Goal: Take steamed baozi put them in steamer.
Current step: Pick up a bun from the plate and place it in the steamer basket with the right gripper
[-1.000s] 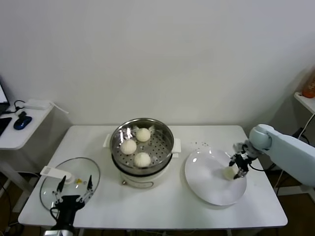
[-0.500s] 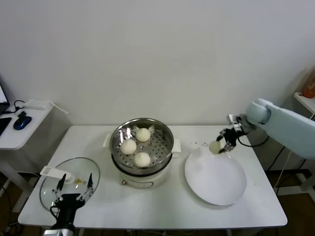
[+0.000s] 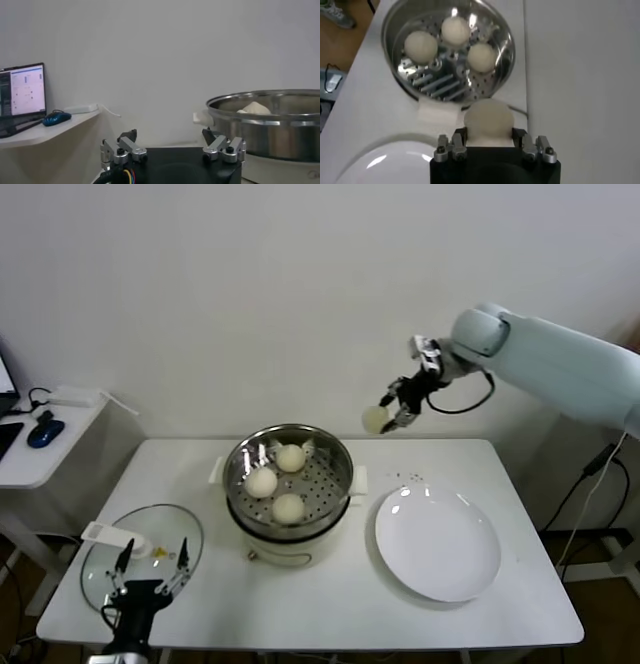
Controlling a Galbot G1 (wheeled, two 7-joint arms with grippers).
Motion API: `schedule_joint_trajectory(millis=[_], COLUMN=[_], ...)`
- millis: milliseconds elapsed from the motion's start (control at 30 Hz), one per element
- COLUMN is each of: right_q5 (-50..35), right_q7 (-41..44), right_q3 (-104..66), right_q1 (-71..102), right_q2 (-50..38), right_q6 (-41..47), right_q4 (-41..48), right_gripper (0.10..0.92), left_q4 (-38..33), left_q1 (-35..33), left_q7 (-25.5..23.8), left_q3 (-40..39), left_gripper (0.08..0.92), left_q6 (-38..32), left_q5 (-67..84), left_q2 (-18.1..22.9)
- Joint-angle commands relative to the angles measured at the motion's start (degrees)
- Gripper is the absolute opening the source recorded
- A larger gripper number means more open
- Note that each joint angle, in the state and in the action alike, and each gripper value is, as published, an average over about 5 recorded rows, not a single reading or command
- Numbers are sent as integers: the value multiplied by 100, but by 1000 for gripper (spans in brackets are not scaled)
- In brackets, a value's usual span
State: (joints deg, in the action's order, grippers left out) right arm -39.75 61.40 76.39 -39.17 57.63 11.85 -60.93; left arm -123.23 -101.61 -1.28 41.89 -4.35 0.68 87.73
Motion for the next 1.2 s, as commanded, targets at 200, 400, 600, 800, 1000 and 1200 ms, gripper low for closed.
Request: schedule_joint_trajectory(millis=[200,400,600,800,1000,1200], right_q5=[-543,-496,-394,-263,-183,-161], right_q7=[-78,-40,-30,-32,-4,-8], right_q3=[420,807,1002,1018,1068,1127], right_q1=[67,205,321,451,512,557], right_q2=[1637,1801,1779,1801,1866,1877], right_q6=[154,97,77,73,65,62], right_q4=[319,460,464,581,653,657], right_gripper=[595,595,597,594,598,594], left_q4=[-52,-56,-50,-26,-23,-28], left_q1=[4,66,127,126,121,149], left_q7=[6,9,8,4,6,10], left_q3=[-11,-40,-95,-102,-100,-136], left_gripper=[823,823,823,823,823,823], left_q6=[37,51,67,62,57,61], left_q5=[8,-40,-82,-78,-70,-74], left_q2=[-11,11,4,-13,-13,16])
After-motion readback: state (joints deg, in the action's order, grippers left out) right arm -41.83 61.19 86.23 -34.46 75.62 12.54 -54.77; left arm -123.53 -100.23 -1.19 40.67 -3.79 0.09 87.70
